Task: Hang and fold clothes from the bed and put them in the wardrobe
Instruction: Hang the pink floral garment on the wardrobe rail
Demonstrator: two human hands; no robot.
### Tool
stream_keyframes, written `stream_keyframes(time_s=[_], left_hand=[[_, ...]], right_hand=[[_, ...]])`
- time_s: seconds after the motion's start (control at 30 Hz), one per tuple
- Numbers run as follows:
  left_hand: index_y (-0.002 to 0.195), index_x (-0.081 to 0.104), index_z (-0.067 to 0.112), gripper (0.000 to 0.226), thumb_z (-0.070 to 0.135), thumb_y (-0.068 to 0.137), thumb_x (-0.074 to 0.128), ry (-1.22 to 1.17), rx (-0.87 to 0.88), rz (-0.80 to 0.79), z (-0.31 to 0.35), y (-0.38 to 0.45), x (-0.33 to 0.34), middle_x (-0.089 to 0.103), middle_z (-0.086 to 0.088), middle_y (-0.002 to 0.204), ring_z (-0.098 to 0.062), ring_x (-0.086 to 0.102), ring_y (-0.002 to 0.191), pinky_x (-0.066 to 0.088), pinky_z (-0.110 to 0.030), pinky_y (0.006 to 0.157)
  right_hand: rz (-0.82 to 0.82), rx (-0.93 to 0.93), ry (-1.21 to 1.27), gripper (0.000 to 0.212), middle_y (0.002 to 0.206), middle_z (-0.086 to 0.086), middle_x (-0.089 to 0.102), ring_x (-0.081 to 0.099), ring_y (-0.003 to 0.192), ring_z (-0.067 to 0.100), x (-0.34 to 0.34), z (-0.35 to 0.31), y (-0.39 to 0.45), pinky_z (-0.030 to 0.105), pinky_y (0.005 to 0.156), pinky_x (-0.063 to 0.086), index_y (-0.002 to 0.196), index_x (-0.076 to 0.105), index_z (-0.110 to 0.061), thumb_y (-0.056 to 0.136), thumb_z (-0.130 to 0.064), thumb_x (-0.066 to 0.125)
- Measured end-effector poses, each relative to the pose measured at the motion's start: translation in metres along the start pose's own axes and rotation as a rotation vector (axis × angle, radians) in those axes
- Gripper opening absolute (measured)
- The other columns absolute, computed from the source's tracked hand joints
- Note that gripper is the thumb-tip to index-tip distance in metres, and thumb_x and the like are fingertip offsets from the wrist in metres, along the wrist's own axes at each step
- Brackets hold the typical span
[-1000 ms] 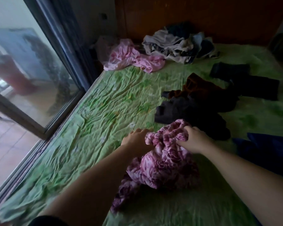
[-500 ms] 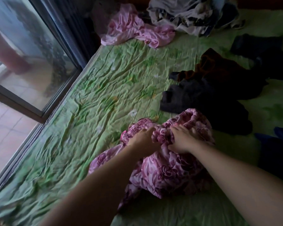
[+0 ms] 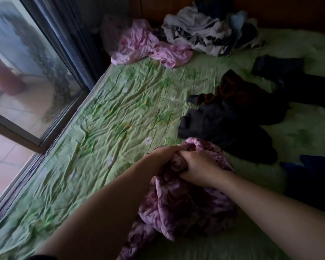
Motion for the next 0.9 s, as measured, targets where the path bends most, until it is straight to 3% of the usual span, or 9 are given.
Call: stream_keyframes(time_s=[0.07,0.17,0.3,0.37,0.43,0.53,0.6,0.77,0.9], left_hand=[[0.074,0.072,0.009,0.028,0.036,0.073,0.077,0.012,0.039,-0.007,0.022,-0.022,0.007,0.067,-0.008,0.061,-0.018,0.063,0.045,0.052,-0.024,0.043],[0.094,0.073,0.006,0.055,0.042,0.053,0.083,-0.002,0.197,-0.008,0.062,-0.056,0.023,0.072,-0.016,0.089,-0.028,0.07,0.077,0.059,-0.042,0.075],[0.084,0.069,0.008,0.021,0.026,0.076,0.074,0.134,0.419,0.096,0.111,-0.128,0.036,0.07,-0.01,0.079,-0.021,0.065,0.067,0.055,-0.027,0.064],[0.079,0.069,0.012,0.009,0.021,0.077,0.07,0.201,0.539,0.104,0.133,-0.171,0.046,0.068,-0.007,0.076,-0.019,0.064,0.067,0.054,-0.025,0.063],[0.068,0.066,0.016,0.01,0.014,0.078,0.067,0.249,0.652,0.094,0.15,-0.215,0.057,0.064,-0.001,0.065,-0.017,0.06,0.061,0.05,-0.022,0.06],[0.061,0.065,0.015,0.013,0.013,0.074,0.068,0.297,0.821,0.056,0.17,-0.285,0.074,0.061,0.004,0.054,-0.017,0.058,0.058,0.05,-0.023,0.06],[0.064,0.066,0.014,0.011,0.011,0.075,0.067,0.295,0.904,0.02,0.179,-0.327,0.085,0.063,0.002,0.057,-0.018,0.06,0.06,0.052,-0.027,0.066],[0.066,0.063,0.014,0.013,0.009,0.078,0.064,0.244,1.075,-0.122,0.195,-0.417,0.116,0.063,0.005,0.052,-0.015,0.063,0.061,0.053,-0.027,0.064],[0.085,0.07,0.006,0.008,0.01,0.077,0.069,0.063,1.133,-0.281,0.2,-0.471,0.131,0.071,-0.016,0.082,-0.033,0.069,0.083,0.056,-0.048,0.085]], right_hand=[[0.032,0.011,0.071,0.056,0.132,0.007,0.056,0.042,0.132,0.029,-0.022,0.0,-0.014,0.039,0.106,0.038,0.127,0.049,-0.031,0.073,-0.039,0.064],[0.225,-0.012,0.214,0.077,0.136,-0.007,0.054,0.043,0.133,0.021,-0.076,-0.001,-0.048,0.04,0.104,0.041,0.135,0.038,-0.043,0.061,-0.054,0.055],[0.341,-0.003,0.325,0.067,0.116,-0.017,0.062,0.059,0.11,0.008,-0.121,0.015,-0.092,0.038,0.088,0.052,0.122,0.052,-0.043,0.062,-0.059,0.075],[0.372,0.054,0.346,0.09,0.121,-0.016,0.058,0.057,0.115,0.008,-0.124,0.047,-0.106,0.04,0.092,0.051,0.127,0.05,-0.042,0.048,-0.072,0.081],[0.42,0.099,0.44,0.121,0.134,-0.014,0.046,0.045,0.128,0.008,-0.136,0.062,-0.129,0.035,0.103,0.044,0.145,0.033,-0.032,0.043,-0.059,0.091],[0.407,0.084,0.905,0.122,0.128,-0.007,0.051,0.053,0.113,0.005,-0.154,0.052,-0.174,0.019,0.087,0.047,0.148,0.022,-0.021,0.05,-0.016,0.094],[0.346,0.048,1.115,0.108,0.119,-0.006,0.062,0.066,0.099,0.006,-0.16,0.04,-0.198,0.026,0.075,0.055,0.133,0.037,-0.036,0.042,-0.023,0.094],[0.472,0.072,1.192,0.026,0.1,0.008,0.074,0.071,0.084,0.023,-0.206,0.003,-0.258,0.034,0.075,0.057,0.1,0.075,-0.02,0.077,-0.007,0.073],[0.723,0.105,1.083,0.02,0.087,-0.006,0.076,0.072,0.082,0.017,-0.261,-0.013,-0.333,0.034,0.082,0.053,0.101,0.073,-0.025,0.083,-0.015,0.07]])
Point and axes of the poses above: each hand's wrist, its own y-axis towards the middle knuckle, its own x-axis out of the palm, z = x × y, the point moved 10 cm from there along y, towards the middle knuckle
